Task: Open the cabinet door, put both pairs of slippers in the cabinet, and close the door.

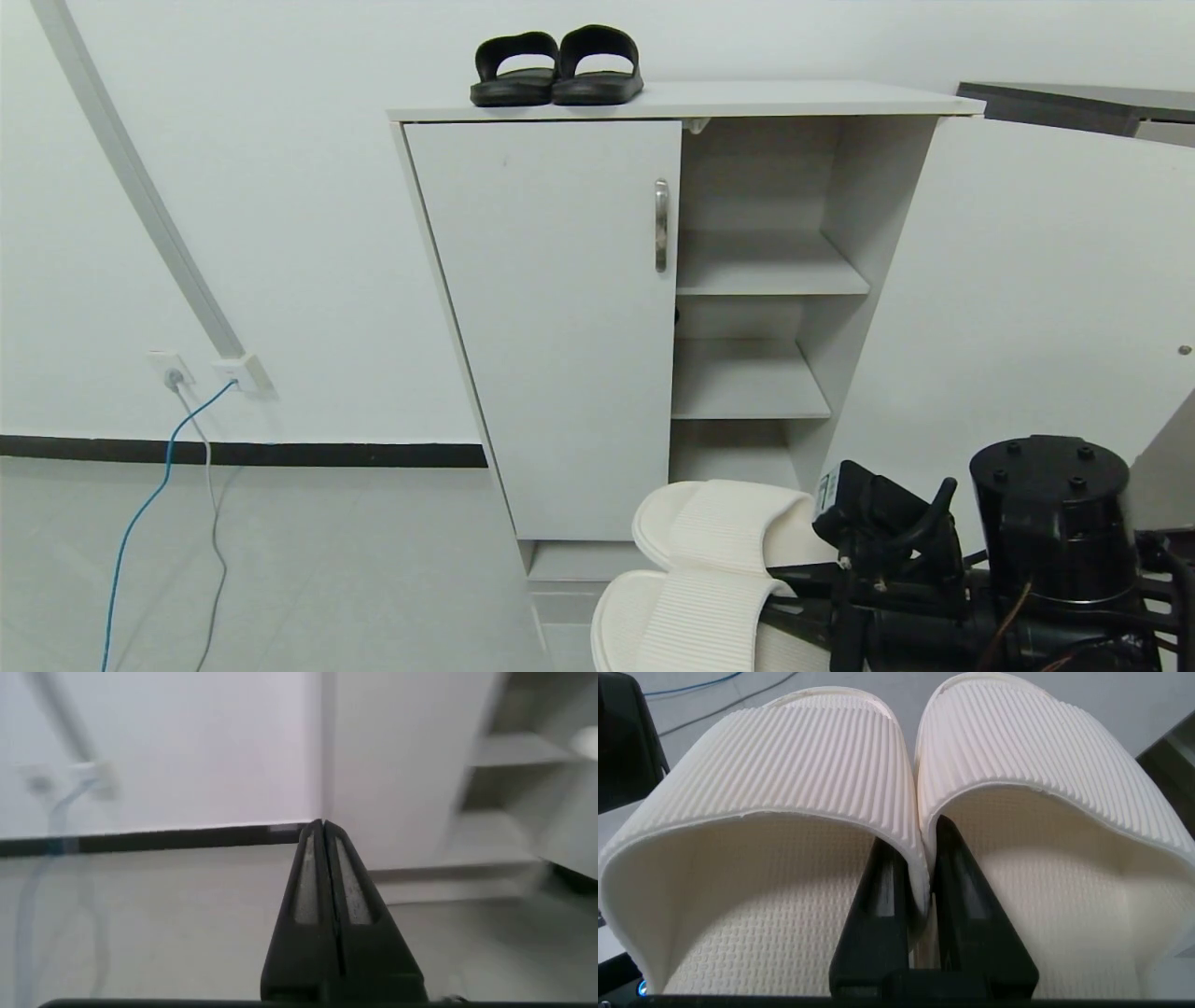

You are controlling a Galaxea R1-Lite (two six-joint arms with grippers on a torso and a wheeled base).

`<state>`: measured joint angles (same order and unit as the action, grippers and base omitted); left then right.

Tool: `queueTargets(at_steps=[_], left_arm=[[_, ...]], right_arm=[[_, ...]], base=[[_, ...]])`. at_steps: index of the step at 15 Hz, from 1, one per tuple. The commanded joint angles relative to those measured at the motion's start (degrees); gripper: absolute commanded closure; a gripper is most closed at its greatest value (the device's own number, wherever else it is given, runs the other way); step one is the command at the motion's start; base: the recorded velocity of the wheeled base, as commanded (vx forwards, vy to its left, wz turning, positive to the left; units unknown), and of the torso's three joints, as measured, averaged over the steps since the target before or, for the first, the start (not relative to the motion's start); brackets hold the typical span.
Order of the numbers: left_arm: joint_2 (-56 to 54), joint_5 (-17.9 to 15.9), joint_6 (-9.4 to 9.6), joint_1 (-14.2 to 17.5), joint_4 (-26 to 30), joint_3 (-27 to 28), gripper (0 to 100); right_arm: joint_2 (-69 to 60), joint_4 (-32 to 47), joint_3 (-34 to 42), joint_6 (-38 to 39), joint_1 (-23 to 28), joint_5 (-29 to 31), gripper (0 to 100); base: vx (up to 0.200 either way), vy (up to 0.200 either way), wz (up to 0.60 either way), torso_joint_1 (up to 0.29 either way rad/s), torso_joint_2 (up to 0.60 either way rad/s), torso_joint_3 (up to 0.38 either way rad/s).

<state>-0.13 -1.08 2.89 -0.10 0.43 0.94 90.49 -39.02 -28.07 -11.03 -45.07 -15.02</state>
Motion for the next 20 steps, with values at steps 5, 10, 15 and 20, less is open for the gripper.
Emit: queueTargets(at_steps=[5, 10, 15, 20], left_arm=[[0.13, -0.58, -0.08, 0.01, -0.25, -0.94, 100], [0.13, -0.58, -0.52, 0.01, -0.16, -0.94, 100], [0.13, -0.58, -0.69, 0.01, -0.16, -0.94, 100], [0.13, -0.58, -0.87, 0.01, -0.16, -0.94, 100]], right_arm=[[7.07, 0.0, -5.59, 9.01, -1.34, 8.43, 100], [21.48, -3.96, -14.38, 27.38, -9.86, 36.29, 100], [32.91, -4.31, -24.66, 28.08, -9.25, 53.6, 100], [34.4, -4.22, -26.42, 29.23, -7.84, 56.15, 100]], base=[[0.0, 0.0, 0.0, 0.0, 0.0, 0.0], [0.0, 0.0, 0.0, 0.0, 0.0, 0.0], [0.0, 0.0, 0.0, 0.0, 0.0, 0.0], [0.0, -0.16, 0.0, 0.001, 0.0, 0.001]])
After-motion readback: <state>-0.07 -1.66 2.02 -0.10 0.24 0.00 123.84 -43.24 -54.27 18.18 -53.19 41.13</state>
